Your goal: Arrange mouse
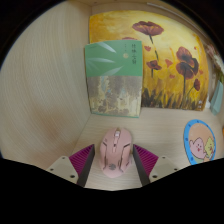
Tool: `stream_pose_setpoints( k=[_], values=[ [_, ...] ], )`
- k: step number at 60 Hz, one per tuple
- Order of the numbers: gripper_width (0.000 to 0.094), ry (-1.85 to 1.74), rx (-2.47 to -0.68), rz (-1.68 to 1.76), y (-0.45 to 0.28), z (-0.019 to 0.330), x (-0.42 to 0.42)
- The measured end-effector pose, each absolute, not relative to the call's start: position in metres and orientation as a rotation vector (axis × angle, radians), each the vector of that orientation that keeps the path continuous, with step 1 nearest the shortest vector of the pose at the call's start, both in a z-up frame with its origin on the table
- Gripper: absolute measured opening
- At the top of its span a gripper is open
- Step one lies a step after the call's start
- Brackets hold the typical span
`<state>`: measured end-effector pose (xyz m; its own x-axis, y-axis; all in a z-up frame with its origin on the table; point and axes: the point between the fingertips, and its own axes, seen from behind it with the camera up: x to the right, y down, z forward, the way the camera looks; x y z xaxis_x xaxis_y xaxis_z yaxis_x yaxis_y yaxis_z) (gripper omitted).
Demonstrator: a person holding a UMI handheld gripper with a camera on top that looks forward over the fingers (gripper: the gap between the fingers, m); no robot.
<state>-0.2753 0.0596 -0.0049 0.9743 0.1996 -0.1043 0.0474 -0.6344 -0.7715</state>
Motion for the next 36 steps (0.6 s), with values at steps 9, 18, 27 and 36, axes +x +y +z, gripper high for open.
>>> stream_pose_setpoints(
  k=[9,18,27,36],
  values=[
    [0.0556,-0.204,-2.255,0.153,0.071,-0.009,-0.27],
    [0.0417,-0.2,-2.265,0.174,0.067,-0.01,-0.269],
    [0.0348,-0.277,-2.35,0.121,0.063,-0.006,-0.264],
    [0.035,-0.284,-2.208,0.125,0.078,0.103,-0.252]
  ],
)
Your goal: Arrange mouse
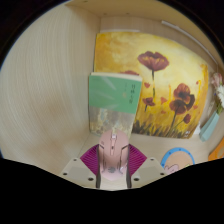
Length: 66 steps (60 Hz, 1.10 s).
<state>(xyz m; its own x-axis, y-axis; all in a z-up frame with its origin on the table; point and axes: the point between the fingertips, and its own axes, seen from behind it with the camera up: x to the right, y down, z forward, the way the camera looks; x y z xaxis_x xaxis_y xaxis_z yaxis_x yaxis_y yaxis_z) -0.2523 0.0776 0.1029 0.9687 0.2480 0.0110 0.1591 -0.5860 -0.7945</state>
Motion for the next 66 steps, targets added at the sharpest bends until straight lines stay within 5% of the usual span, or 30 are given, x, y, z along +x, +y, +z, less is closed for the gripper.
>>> stream_pose_setpoints(
  k=[12,21,49,57,66],
  values=[
    [0.0351,-0.198,-1.955,0.048,0.082,0.278,-0.175],
    [0.035,-0.125,-1.892,-0.001,0.08,0.314,-0.095],
    [0.0346,-0.006,-2.295,0.05,0.074,0.045,0.037],
    [0.0346,-0.013,-2.39,0.088,0.067,-0.007,0.037],
    [0.0376,-0.022,-2.379,0.111,0.072,-0.006,0.038]
  ],
)
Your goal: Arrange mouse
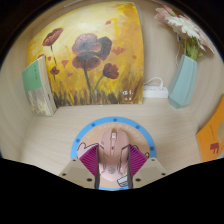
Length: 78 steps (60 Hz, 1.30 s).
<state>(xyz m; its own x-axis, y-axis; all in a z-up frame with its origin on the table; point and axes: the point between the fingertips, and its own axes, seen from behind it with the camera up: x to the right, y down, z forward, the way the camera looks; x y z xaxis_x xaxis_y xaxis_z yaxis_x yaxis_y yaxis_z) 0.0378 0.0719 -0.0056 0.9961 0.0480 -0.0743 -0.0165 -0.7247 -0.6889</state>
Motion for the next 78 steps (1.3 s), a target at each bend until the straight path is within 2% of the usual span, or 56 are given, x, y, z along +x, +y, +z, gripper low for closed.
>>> stream_pose_setpoints(
  k=[12,17,19,35,44,55,78],
  values=[
    [0.0566,-0.116,-2.437,0.079,0.068,-0.009,0.037],
    [0.0794,-0.149,-2.421,0.13,0.068,0.013,0.026],
    [0.0846,-0.144,-2.389,0.139,0.071,0.029,0.024],
    [0.0845,-0.157,-2.212,0.145,0.05,0.17,0.01],
    [0.0842,-0.123,-2.145,0.116,0.016,0.223,0.004],
    [0.0842,-0.068,-2.144,0.034,-0.019,0.234,-0.008],
    [0.085,0.034,-2.17,-0.046,-0.073,0.219,-0.066]
  ],
)
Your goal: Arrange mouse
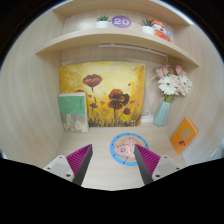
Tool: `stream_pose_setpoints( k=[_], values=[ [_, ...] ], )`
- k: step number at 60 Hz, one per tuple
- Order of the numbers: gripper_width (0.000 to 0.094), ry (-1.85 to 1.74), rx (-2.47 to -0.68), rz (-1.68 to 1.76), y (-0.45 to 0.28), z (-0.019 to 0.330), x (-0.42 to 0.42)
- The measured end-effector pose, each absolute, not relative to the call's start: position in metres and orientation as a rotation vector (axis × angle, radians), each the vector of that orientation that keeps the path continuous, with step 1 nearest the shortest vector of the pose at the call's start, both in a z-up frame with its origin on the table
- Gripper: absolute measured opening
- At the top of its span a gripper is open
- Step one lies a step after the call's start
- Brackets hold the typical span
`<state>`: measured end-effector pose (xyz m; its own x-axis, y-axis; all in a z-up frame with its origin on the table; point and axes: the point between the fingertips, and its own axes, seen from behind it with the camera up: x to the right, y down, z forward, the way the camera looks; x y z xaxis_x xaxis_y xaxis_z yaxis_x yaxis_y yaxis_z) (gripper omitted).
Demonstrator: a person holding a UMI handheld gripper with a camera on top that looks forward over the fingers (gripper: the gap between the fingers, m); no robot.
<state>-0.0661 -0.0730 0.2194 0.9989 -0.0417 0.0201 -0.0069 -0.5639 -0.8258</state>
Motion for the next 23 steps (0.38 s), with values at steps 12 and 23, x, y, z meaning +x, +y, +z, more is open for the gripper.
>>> stream_pose_setpoints(
  k=[12,23],
  values=[
    [0.0853,0.069,-2.176,-0.063,-0.096,0.221,-0.091],
    [0.0853,0.05,-2.17,-0.072,-0.106,0.226,-0.107]
  ],
)
